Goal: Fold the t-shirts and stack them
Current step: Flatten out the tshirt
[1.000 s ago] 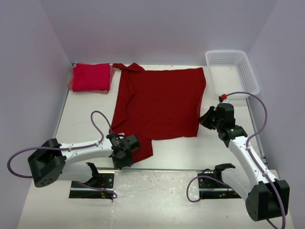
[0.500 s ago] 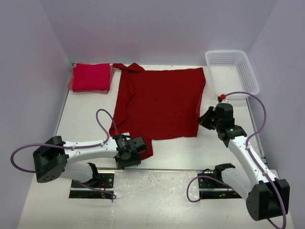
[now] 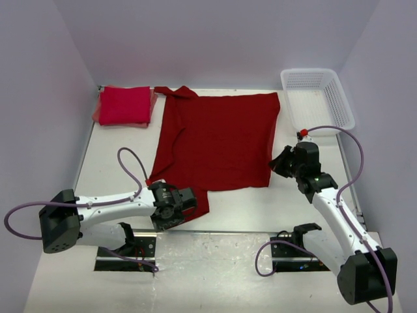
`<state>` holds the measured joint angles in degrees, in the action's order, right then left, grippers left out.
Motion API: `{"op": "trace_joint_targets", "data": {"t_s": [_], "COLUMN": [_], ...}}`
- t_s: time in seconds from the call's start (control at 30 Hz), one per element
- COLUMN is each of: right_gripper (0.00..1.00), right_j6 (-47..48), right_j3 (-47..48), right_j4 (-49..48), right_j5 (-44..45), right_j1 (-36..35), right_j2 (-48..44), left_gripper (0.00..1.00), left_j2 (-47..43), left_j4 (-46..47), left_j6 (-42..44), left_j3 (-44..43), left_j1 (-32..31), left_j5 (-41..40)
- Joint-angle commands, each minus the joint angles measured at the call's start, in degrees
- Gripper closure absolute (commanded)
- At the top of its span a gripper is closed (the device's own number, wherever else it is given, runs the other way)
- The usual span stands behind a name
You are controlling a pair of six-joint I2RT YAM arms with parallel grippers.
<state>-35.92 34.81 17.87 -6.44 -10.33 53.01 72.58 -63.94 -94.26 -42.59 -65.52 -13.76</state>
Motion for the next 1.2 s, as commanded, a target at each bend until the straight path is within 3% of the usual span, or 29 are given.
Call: {"op": "trace_joint_targets", "data": {"t_s": [0.0,0.23,0.53,0.77,0.87,0.93,1.07,1.17], "right_gripper": [1.00,1.00,1.00,1.00,1.00,1.00,1.00,1.00], "right_j6": [0.85,0.94,1.20,1.21,1.21,1.29,1.21,1.21], "right_j3": [-0.71,-0.97,-1.14,-0.97,-0.79,-0.79,-0.71,-0.53], "right_j4": [-2.31,-2.57,-2.57,-2.31,-1.96,-2.05,-2.05,-2.14], "right_j5": [-2.09,-2.62,-2.18,-1.21,-0.86,-0.59,-0.24,-0.07], "right_j1": [-0.92,-2.94,-3.82,-3.82,-3.74,-3.82,-3.82,-3.82], "right_j2": [-2.12,-3.18,-3.88,-4.50,-4.24,-4.06,-3.71,-3.53], "left_gripper": [0.43,0.46,0.45,0.51,0.60,0.72,0.84,1.00], "left_j2": [-2.70,-1.92,1.87,2.22,0.55,-0.85,-1.74,-1.74], "left_j4": [-3.21,6.45,13.04,21.57,22.11,21.76,21.23,21.23], "left_j6": [-4.19,1.44,3.29,3.20,2.68,2.41,2.76,2.94], "left_j3": [-0.22,6.64,9.71,16.73,17.36,17.54,17.28,17.45], "left_j1": [3.28,8.65,9.18,9.27,9.35,9.53,9.79,10.14], "left_j5": [-3.91,-2.24,0.75,5.14,4.80,4.18,3.92,4.09]}}
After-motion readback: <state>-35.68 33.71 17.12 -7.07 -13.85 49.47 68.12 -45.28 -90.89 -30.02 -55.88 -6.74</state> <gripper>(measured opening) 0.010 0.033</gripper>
